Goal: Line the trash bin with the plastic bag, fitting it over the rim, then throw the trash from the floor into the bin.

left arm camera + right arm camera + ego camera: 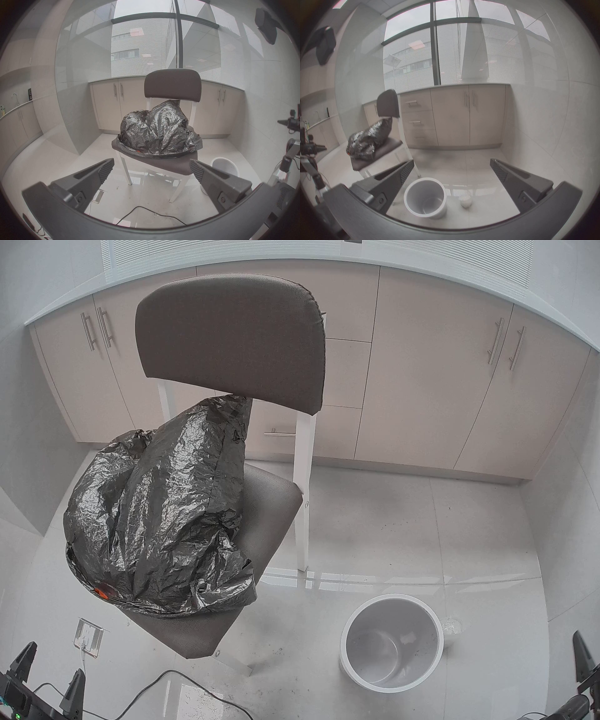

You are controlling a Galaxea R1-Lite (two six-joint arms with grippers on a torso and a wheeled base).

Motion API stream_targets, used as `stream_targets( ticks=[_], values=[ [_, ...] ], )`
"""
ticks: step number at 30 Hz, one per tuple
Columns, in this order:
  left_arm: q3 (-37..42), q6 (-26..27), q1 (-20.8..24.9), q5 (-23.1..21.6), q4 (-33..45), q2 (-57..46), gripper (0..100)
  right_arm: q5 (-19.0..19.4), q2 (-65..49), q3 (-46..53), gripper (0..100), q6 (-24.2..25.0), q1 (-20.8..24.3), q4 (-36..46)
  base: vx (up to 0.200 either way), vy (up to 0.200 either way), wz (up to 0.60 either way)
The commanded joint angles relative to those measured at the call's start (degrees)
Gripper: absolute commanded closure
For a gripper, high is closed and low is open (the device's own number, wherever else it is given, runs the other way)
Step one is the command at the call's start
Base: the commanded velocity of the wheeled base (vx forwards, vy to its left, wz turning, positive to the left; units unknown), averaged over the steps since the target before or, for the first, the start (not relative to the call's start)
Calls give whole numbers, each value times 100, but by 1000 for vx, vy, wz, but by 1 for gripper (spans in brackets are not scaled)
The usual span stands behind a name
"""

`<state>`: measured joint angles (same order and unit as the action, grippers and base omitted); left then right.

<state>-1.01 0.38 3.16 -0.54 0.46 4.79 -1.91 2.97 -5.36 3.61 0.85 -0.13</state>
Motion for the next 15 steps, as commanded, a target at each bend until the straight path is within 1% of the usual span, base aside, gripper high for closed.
stream_targets(
  ticks=[1, 2, 3, 4, 5, 6, 7, 8, 9, 10, 12, 15],
  values=[
    [-839, -556, 352, 10, 103, 189, 0, 244, 2770, -4385, 0, 588, 600, 550, 0, 0, 0],
    [-1411, -882, 493, 10, 296, 382, 0, 358, 3034, -4201, 0, 720, 688, 418, 0, 0, 0],
    [-1490, -908, 510, 10, 340, 409, 0, 367, 3069, -4175, 0, 738, 706, 391, 0, 0, 0],
    [-2202, -1092, 713, 1, 859, 716, 0, 420, 3429, -4016, 0, 1001, 811, -13, 0, 0, 0],
    [-2826, -1154, 967, -17, 1421, 997, 0, 420, 3825, -3911, 0, 1327, 908, -540, 0, 0, 0],
    [-2826, -1154, 967, -17, 1421, 997, 0, 420, 3825, -3911, 0, 1327, 908, -540, 0, 0, 0],
    [-3239, -1163, 1319, -61, 1940, 1340, 0, 429, 4326, -3823, 0, 1722, 1005, -1147, 0, 0, 0],
    [-3335, -1128, 1583, -131, 2098, 1657, 0, 437, 4695, -3779, 0, 1907, 1075, -1507, 0, 0, 0],
    [-3344, -1084, 1785, -96, 2098, 2131, 0, 437, 5046, -3761, 0, 2083, 1180, -1806, 0, 0, 0],
    [-3335, -1031, 1838, -61, 2098, 2474, 0, 437, 5240, -3753, 0, 2206, 1286, -1929, 0, 0, 0],
    [-3335, -802, 1855, -113, 2081, 3274, 0, 420, 5512, -3665, 0, 2698, 1514, -2105, 0, 0, 0],
    [-3318, -451, 1917, -122, 1931, 4460, 0, 446, 5574, -3375, 0, 3445, 1523, -2166, 0, 0, 0]
  ],
)
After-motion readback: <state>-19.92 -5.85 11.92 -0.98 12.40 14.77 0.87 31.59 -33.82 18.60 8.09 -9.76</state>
